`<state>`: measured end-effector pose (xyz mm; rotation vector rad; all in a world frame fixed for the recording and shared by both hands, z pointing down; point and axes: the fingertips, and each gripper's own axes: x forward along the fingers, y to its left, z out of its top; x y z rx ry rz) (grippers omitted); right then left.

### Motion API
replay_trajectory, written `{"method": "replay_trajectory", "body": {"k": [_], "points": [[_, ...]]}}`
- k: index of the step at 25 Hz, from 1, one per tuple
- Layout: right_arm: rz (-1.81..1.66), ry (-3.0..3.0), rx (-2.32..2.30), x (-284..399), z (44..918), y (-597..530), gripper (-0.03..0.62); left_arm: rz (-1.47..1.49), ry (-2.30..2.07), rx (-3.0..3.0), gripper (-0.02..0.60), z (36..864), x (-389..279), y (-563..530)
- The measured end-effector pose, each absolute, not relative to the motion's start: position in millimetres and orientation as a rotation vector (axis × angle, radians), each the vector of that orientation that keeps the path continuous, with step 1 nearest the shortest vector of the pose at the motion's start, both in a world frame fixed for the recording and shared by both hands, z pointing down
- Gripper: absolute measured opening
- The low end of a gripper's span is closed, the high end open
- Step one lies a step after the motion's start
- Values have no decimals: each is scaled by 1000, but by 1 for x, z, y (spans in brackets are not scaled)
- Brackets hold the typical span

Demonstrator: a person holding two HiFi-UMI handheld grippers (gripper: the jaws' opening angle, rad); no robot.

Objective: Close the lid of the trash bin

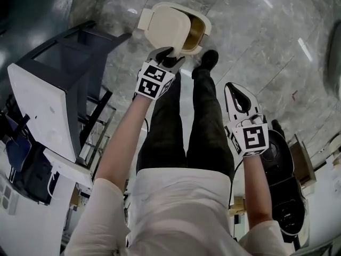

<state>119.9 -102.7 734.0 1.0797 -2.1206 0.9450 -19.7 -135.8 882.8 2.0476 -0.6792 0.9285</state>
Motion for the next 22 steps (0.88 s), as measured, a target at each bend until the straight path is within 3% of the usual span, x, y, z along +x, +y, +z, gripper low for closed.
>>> {"method": "replay_trajectory", "body": {"k": [22], "points": [[1037, -2071, 1117, 188, 796, -89, 32, 1102, -598, 1887, 238, 989, 40, -103]]}}
